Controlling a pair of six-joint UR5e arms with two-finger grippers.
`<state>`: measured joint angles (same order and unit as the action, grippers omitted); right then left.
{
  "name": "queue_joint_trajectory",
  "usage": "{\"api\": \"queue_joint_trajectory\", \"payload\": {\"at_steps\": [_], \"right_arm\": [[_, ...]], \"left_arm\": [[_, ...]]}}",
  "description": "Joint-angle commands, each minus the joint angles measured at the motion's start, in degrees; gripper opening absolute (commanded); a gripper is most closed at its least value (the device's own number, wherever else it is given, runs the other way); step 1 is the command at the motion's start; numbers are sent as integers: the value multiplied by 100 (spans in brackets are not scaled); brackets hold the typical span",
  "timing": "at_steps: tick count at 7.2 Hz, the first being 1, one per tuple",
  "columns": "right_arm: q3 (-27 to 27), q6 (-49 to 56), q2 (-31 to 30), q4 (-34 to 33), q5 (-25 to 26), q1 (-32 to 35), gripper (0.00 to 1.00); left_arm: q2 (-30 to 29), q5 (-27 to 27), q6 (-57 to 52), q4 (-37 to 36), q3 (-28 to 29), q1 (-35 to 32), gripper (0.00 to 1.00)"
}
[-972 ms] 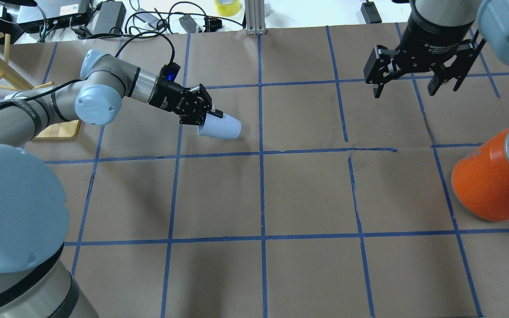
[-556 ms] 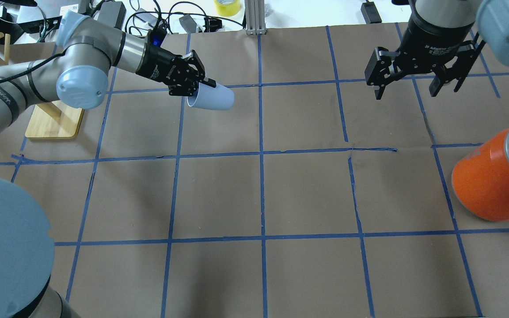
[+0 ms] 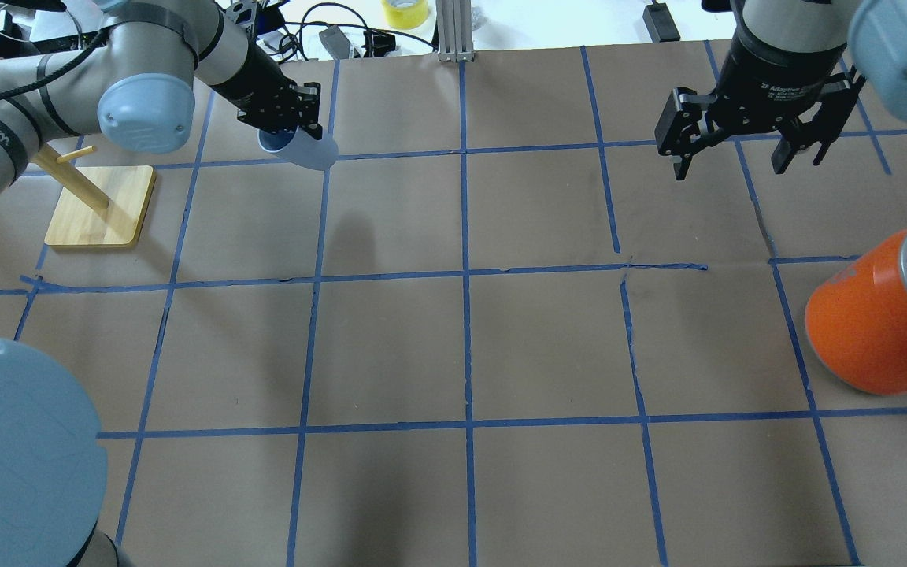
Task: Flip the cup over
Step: 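Rotate the cup upright with the left gripper and lower it to the table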
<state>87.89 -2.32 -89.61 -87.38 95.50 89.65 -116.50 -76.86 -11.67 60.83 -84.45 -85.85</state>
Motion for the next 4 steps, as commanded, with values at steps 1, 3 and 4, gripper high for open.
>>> {"api": "queue_joint_trajectory", "payload": {"at_steps": [1,3,4], "right_arm": [[0,-41,-4,80,-5,0,100],[0,-67,-4,81,4,0,100],[0,-67,5,64,4,0,100]], "left_arm": [[-206,-1311,-1082,-9,16,-2,0],[-285,-1578,-1031,-1,-19,15,0],[-329,-1578,-1022,-1,-2,15,0]]}}
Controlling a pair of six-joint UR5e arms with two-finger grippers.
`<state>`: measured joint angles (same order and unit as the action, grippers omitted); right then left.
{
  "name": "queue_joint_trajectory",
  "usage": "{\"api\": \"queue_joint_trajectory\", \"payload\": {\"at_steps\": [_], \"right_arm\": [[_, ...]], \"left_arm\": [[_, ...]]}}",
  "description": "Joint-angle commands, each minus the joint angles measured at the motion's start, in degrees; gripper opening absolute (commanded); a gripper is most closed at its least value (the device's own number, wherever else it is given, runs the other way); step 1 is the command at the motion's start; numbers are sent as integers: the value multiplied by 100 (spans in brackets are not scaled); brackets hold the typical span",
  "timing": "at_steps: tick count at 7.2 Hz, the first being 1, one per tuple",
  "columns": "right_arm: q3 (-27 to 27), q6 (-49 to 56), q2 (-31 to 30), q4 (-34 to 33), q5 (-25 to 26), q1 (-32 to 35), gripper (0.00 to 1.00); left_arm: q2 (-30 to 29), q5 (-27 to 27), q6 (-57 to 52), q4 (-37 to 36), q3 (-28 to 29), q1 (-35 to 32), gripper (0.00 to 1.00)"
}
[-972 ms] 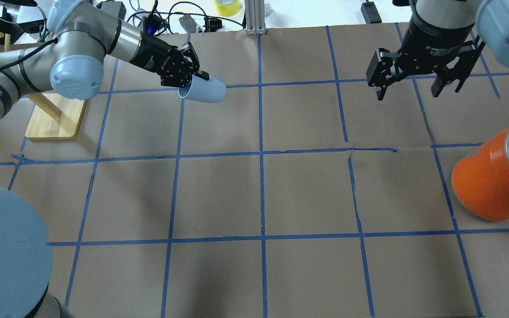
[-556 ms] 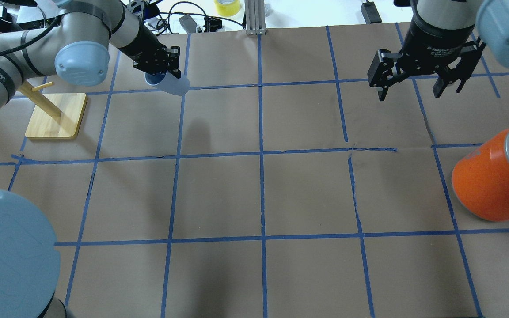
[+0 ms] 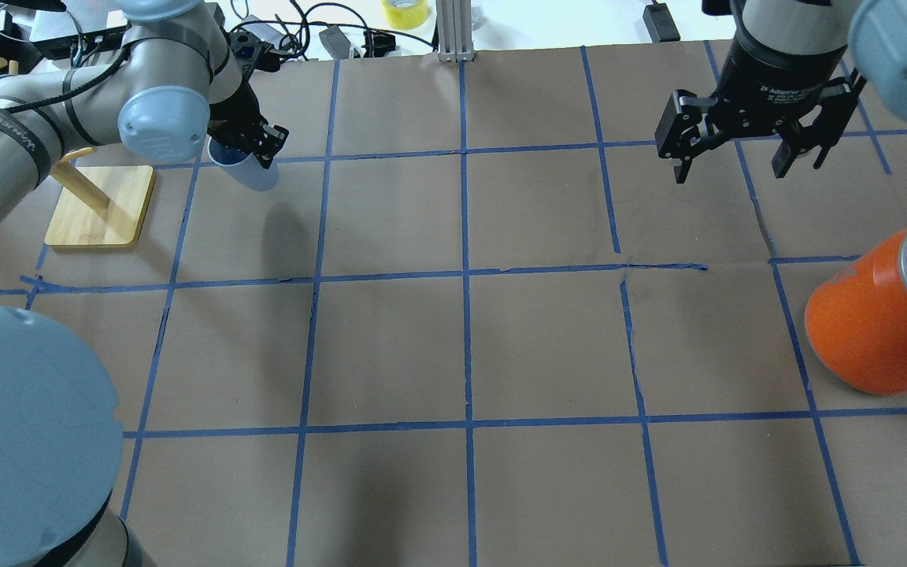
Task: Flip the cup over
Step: 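Rotate the cup upright with the left gripper and lower it to the table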
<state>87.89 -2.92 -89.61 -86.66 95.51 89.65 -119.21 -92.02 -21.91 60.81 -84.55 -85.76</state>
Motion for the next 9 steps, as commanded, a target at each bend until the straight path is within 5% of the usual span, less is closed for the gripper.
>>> {"api": "queue_joint_trajectory", "payload": {"at_steps": [1,9], "right_arm": [[9,-7,5,0,12,0,100],[9,28,-4,-17,12,0,100]], "left_arm": [[-111,-70,2,1,44,15,0],[-402,-193,28,186,18,208,5]]}}
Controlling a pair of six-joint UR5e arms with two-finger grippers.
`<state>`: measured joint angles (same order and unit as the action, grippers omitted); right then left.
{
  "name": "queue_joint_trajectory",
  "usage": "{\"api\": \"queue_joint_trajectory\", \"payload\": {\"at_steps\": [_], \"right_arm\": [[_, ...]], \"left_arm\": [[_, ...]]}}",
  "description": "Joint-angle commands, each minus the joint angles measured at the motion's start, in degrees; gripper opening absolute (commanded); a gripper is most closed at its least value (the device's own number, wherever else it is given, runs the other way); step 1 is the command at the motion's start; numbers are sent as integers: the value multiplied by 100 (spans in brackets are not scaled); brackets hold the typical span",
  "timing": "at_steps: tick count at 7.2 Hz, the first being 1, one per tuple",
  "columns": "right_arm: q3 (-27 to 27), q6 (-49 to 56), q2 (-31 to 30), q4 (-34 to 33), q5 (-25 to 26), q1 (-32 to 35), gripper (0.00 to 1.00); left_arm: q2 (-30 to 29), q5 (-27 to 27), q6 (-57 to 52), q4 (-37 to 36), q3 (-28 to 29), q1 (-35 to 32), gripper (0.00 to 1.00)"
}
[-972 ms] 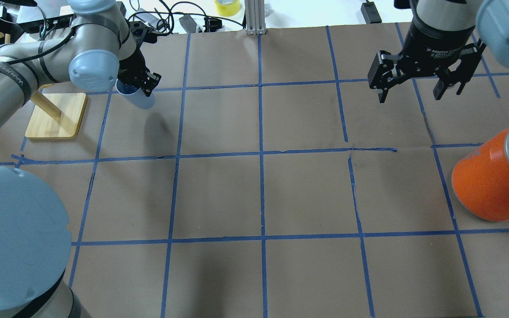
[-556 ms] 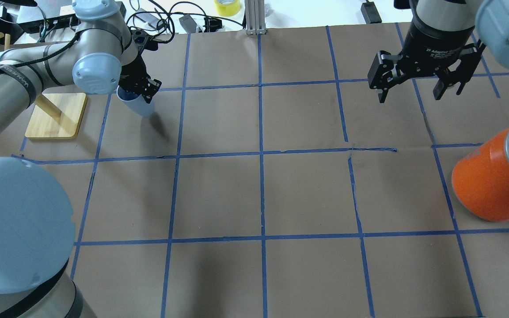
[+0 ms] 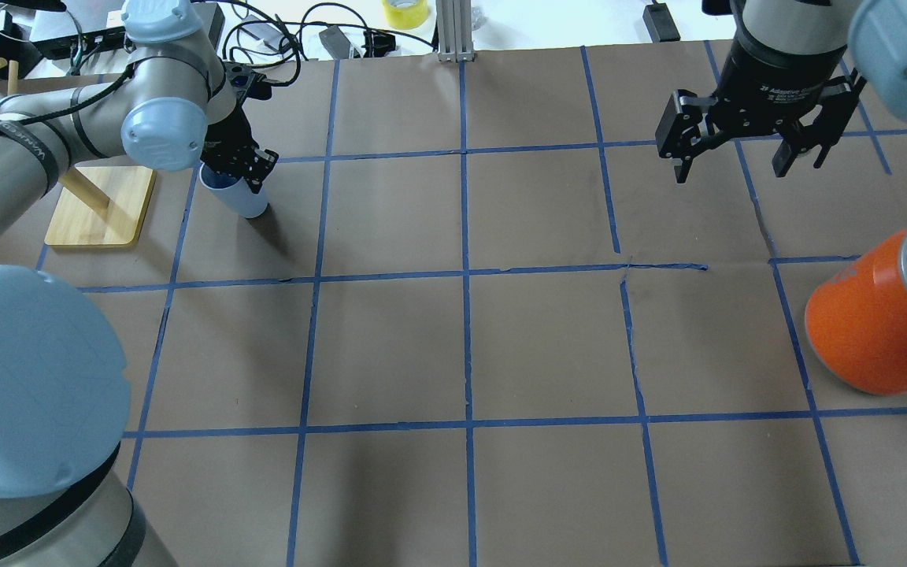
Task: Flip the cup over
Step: 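Rotate the cup upright with the left gripper and lower it to the table, then open the left gripper and release the upright cup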
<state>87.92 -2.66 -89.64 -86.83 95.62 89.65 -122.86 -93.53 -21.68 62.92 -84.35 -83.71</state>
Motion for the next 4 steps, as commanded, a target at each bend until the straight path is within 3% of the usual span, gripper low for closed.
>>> {"api": "queue_joint_trajectory", "payload": {"at_steps": [1,4], "right_arm": [[6,28,7,-18,-8,0,100],[6,37,8,-27,1,0,100]], "left_arm": [[-18,-16,58,-86,-2,-5,99],[926,-43,59,350,103,-119,100]]}}
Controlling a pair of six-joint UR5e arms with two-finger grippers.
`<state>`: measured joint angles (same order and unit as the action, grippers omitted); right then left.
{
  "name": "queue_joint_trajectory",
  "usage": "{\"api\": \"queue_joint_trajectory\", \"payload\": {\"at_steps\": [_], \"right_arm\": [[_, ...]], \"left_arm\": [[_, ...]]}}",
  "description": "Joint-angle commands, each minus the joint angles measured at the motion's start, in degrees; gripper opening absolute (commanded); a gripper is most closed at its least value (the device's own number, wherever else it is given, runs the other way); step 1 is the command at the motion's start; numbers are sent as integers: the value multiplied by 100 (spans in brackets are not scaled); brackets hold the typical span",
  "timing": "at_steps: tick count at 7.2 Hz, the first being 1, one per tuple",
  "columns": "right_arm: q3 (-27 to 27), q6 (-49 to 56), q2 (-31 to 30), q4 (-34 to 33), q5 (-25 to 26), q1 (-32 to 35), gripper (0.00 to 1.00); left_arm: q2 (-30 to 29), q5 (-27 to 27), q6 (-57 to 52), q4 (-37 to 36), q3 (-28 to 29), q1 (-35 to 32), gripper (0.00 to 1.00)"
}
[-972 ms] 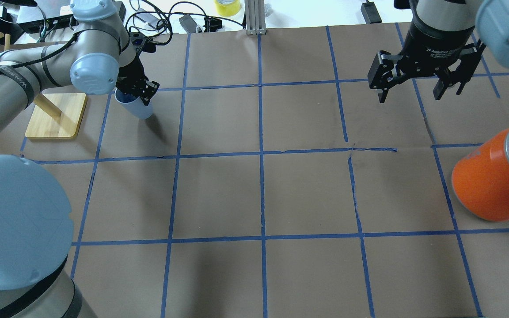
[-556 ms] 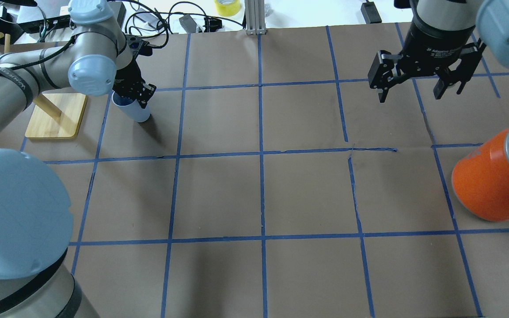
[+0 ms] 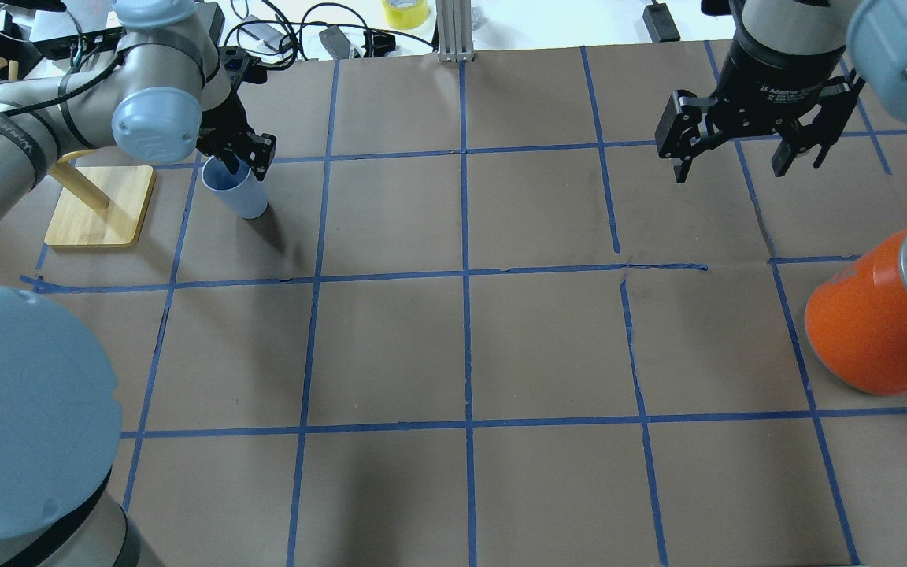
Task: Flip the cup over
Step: 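Open the left gripper and release the upright cup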
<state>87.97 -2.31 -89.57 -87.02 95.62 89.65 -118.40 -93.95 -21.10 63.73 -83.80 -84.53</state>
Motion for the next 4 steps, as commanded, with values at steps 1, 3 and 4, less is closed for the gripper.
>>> {"api": "queue_joint_trajectory", "payload": {"at_steps": [1,3,4], "right_arm": [[0,2,1,1,1,0,100],[0,-68,1,28,1,9,100],[0,-68,1,28,-8,9,100]], "left_arm": [[919,17,0,568,48,-55,100],[1824,184,288,1331,-22,-195,100],[2194,184,673,1735,-31,-352,100]]}}
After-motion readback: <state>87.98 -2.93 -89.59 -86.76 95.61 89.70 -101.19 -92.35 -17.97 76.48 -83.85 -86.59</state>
